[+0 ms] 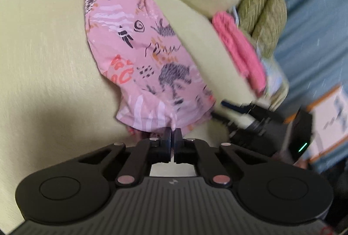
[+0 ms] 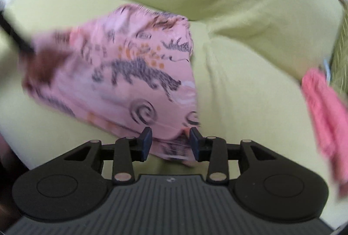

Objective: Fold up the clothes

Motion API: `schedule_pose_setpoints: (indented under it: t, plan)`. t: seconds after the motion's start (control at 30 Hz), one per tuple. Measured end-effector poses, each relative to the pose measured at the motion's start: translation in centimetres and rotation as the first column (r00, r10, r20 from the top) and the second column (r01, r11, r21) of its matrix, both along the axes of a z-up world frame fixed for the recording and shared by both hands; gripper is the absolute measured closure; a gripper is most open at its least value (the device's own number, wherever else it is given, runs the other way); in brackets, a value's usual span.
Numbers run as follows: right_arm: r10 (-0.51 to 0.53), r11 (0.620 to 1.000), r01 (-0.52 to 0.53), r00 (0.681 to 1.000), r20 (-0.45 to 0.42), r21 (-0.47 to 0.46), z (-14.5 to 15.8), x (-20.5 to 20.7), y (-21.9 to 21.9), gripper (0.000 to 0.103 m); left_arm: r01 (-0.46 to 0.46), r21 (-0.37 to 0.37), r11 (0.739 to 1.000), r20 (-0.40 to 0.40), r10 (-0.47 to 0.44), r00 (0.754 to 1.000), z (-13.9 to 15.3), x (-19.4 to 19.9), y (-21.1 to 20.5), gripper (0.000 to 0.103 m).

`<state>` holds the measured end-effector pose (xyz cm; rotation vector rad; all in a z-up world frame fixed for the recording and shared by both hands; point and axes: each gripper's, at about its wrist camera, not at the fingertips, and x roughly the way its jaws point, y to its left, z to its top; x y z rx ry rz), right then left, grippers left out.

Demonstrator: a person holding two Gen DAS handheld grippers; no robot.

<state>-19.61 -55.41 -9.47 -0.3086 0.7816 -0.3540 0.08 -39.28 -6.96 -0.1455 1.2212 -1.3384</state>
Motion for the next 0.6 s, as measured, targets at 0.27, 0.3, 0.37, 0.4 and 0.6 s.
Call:
schedule_pose_setpoints:
  t: [0.27,0.3,0.37,0.4,0.6]
  plan:
    - [0.242,0.866,-0.331,0.933,-0.267,-0.375,-3.8,0.7,1.5,0.071,-0.101,-0.093,0.991,-0.207,0.08,0.975,-0.4,1.6,0.3,0.103]
    - [0.259,0.843,-0.36,0.923,-0.285,-0.4,-4.2,0.8,1.6,0.072,-0.11,-0.1,0.989,-0.225,0.085,0.971,-0.4,1.8,0.1,0.103]
    - [0.285,0.793,-0.413,0.901,-0.327,-0.448,-5.1,0.8,1.9,0.086,-0.126,-0.105,0.986,-0.253,0.096,0.963,-0.6,2.2,0.0,0.103]
    - [0.295,0.794,-0.42,0.898,-0.325,-0.44,-5.0,0.8,1.8,0.094,-0.135,-0.107,0.985,-0.265,0.103,0.959,-0.7,2.3,0.0,0.103]
    - [0.252,0.806,-0.292,0.956,-0.148,-0.516,-1.1,0.2,0.4,0.103,-0.204,-0.18,0.962,-0.362,0.128,0.923,-1.0,3.1,0.3,0.103]
